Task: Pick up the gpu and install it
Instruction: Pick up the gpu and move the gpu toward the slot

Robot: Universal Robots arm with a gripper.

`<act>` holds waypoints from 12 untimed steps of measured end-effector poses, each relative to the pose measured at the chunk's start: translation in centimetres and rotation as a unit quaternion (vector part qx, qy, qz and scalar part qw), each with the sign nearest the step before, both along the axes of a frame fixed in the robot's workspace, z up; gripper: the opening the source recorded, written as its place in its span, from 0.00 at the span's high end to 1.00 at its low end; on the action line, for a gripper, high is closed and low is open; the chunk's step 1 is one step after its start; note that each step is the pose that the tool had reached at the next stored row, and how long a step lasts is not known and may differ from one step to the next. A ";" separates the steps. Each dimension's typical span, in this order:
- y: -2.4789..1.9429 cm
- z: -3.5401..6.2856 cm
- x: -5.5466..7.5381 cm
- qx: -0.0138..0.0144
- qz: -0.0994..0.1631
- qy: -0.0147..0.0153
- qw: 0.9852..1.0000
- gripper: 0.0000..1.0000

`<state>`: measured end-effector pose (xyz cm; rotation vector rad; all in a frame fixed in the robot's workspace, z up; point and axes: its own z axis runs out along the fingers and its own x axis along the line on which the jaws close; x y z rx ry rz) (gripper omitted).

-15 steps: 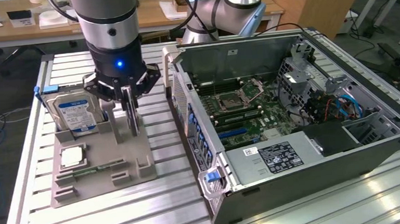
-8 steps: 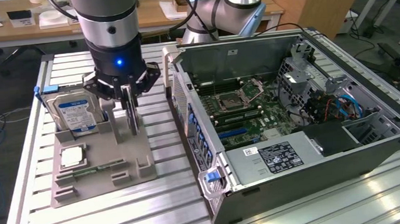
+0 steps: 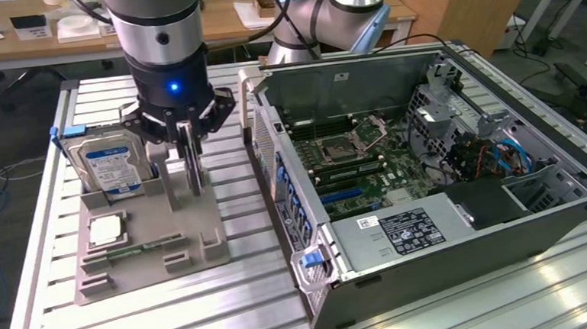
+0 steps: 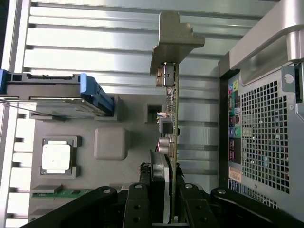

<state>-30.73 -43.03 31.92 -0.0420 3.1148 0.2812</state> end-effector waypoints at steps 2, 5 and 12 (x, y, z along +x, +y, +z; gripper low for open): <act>0.00 0.21 0.0 0.000 0.000 0.000 1.000 0.72; 0.00 0.42 0.0 0.001 0.000 0.000 1.000 0.72; 0.00 1.23 0.0 0.002 0.000 0.000 1.000 0.72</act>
